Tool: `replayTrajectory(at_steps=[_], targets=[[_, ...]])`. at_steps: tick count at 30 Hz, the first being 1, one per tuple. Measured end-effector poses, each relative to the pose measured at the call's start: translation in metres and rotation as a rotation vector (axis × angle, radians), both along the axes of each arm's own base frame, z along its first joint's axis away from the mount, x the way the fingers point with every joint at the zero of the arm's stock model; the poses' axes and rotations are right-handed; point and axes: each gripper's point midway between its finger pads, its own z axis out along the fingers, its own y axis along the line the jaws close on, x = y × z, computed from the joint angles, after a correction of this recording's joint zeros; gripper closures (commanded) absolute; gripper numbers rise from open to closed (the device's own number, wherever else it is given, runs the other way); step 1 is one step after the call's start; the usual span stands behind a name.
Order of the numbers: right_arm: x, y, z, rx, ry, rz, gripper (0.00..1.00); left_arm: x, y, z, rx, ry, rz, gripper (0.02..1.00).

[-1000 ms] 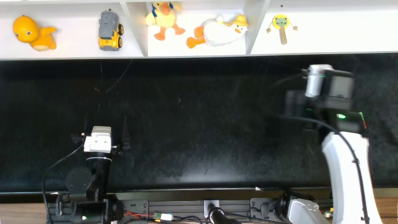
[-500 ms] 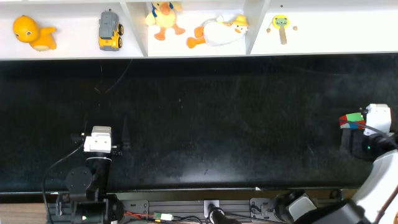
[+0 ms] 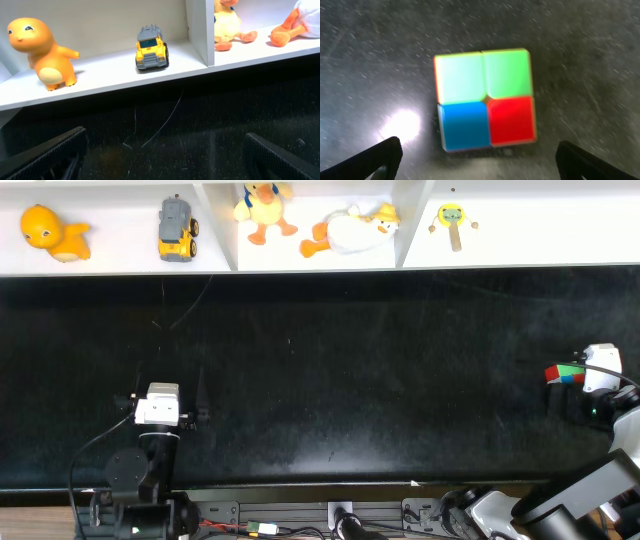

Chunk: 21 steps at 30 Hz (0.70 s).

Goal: Store Toys

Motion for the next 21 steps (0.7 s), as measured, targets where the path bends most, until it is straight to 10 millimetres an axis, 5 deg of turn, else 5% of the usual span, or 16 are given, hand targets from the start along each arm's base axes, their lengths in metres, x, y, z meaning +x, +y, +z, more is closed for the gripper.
replayTrajectory(at_steps=[14,21], targets=[[0.022,0.005,-0.003,0.104,-0.088,-0.081,0.031,0.000,0.000,0.000,0.000,0.000,0.000,0.020],[0.022,0.005,-0.010,0.125,-0.073,-0.101,0.354,0.000,0.000,0.000,0.000,0.000,0.000,0.020]])
